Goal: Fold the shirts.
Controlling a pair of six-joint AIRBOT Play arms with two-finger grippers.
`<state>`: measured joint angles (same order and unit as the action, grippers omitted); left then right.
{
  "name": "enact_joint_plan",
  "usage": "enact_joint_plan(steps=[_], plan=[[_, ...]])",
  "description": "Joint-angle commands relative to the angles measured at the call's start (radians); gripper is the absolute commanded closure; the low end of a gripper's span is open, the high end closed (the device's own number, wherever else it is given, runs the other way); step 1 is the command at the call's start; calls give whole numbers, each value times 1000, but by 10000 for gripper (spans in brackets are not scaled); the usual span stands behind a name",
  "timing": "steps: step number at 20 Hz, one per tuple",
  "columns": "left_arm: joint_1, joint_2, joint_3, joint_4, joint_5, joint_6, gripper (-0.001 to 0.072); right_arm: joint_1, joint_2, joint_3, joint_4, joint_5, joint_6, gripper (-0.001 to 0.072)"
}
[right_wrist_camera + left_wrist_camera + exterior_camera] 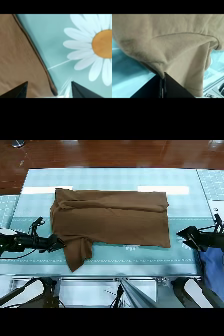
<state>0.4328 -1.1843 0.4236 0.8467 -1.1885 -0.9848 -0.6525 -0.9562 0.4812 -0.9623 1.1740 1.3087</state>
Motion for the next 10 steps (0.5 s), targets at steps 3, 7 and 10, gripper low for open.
enact_joint_plan(steps=[3,7,10], plan=[[-2,1,2,-29,-8,4,681,79,-81,-20,-5,77,-12,84],[-2,1,2,-29,-7,0,682,190,-180,-20,40,19,-12,84],[-2,1,2,-37,-3,0,682,231,-215,-19,137,-106,-13,93]])
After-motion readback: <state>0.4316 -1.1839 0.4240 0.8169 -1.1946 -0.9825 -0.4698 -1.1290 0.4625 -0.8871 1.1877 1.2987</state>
